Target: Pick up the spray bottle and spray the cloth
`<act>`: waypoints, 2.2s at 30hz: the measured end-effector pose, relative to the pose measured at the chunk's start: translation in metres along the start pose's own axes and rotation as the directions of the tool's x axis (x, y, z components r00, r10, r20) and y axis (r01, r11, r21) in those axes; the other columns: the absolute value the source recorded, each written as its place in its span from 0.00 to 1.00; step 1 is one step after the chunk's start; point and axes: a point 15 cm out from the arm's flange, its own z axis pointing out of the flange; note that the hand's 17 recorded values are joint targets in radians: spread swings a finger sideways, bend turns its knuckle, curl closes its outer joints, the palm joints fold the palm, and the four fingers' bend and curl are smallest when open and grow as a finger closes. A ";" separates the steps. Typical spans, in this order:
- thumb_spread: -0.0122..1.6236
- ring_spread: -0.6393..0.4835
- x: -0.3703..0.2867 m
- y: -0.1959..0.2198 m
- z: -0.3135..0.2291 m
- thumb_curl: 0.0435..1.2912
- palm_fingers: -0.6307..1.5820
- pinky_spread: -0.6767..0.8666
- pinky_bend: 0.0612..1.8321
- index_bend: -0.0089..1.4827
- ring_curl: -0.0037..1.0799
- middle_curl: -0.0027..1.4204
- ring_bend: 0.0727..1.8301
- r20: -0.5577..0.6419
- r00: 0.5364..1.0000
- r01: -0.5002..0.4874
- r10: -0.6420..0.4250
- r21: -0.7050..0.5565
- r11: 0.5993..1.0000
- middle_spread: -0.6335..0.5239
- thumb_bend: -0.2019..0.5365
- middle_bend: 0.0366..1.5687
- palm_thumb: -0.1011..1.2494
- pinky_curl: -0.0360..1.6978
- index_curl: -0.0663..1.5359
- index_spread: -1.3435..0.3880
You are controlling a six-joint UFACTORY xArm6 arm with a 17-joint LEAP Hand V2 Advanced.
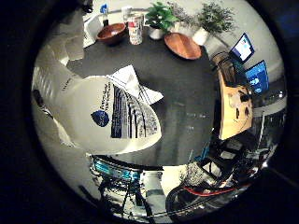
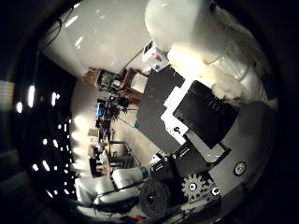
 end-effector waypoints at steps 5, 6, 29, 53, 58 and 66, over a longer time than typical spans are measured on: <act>0.62 0.38 0.005 0.004 0.015 0.80 0.85 0.23 0.68 0.78 0.52 0.45 0.77 0.001 1.000 -0.011 0.011 -0.038 0.999 0.39 0.26 0.83 0.86 0.38 0.42 0.63; 0.62 0.38 0.008 0.004 0.023 0.80 0.85 0.23 0.68 0.78 0.52 0.45 0.77 0.001 1.000 -0.017 0.018 -0.051 0.999 0.39 0.26 0.83 0.86 0.38 0.42 0.63; 0.62 0.38 -0.047 0.007 0.003 0.79 0.85 0.23 0.68 0.78 0.52 0.45 0.77 0.146 0.981 0.129 -0.130 0.015 0.991 0.39 0.26 0.83 0.85 0.38 0.42 0.63; 0.60 0.39 -0.243 0.073 0.050 0.78 0.85 0.23 0.68 0.78 0.52 0.45 0.77 0.599 0.608 0.414 -0.521 0.320 0.852 0.39 0.26 0.83 0.84 0.38 0.42 0.63; 0.58 0.39 -0.265 0.063 0.079 0.79 0.85 0.23 0.69 0.78 0.53 0.45 0.77 0.664 0.526 0.406 -0.532 0.354 0.843 0.39 0.26 0.83 0.85 0.38 0.42 0.63; 0.55 0.39 -0.287 0.036 0.117 0.79 0.85 0.23 0.69 0.78 0.53 0.45 0.77 0.725 0.431 0.406 -0.537 0.375 0.833 0.39 0.26 0.83 0.86 0.38 0.43 0.63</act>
